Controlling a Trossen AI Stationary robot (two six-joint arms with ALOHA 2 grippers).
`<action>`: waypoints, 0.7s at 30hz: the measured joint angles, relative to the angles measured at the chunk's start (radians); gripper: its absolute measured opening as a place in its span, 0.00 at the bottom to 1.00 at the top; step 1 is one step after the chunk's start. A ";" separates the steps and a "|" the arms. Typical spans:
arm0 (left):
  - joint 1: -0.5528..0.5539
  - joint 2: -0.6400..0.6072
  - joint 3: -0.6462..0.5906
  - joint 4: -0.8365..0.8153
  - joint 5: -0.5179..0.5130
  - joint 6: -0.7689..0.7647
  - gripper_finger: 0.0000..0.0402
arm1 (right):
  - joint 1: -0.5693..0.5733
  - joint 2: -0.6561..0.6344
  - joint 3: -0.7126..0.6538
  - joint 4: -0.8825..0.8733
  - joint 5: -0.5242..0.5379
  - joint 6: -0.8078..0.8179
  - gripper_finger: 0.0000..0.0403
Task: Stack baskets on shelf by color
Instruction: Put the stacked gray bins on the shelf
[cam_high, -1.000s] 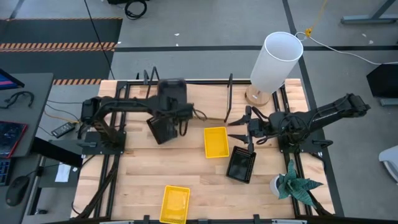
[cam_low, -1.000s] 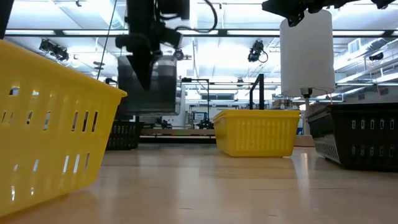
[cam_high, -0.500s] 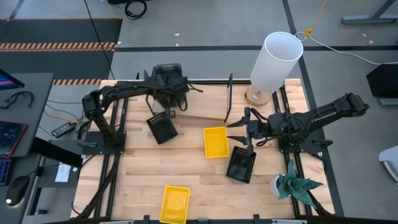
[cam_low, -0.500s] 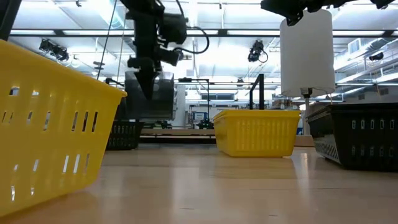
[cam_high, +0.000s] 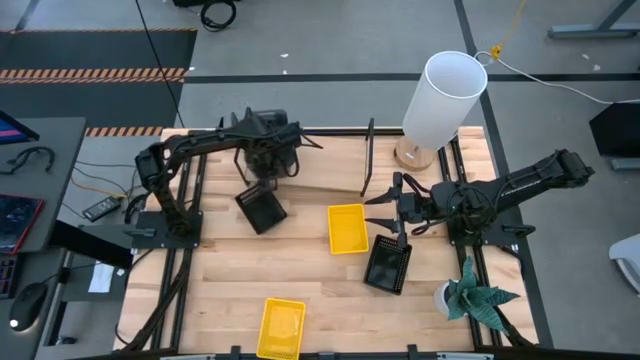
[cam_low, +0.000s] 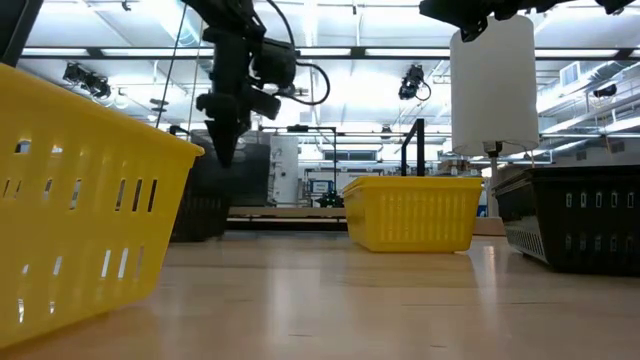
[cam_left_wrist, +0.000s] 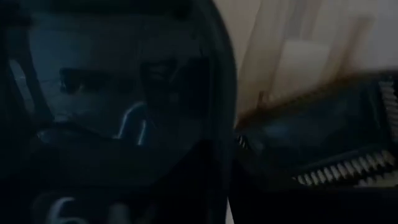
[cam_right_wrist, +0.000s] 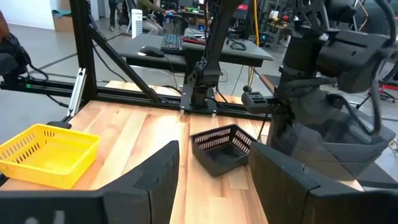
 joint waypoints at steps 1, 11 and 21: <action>-0.001 0.001 0.000 -0.010 -0.001 -0.001 0.13 | 0.000 0.000 0.000 0.000 0.000 0.000 0.49; -0.031 0.003 0.000 -0.075 -0.009 -0.060 0.27 | 0.000 0.000 0.000 0.005 0.000 0.000 0.49; -0.063 0.003 0.000 -0.125 -0.031 -0.135 0.30 | 0.000 0.000 0.000 0.009 0.000 0.000 0.49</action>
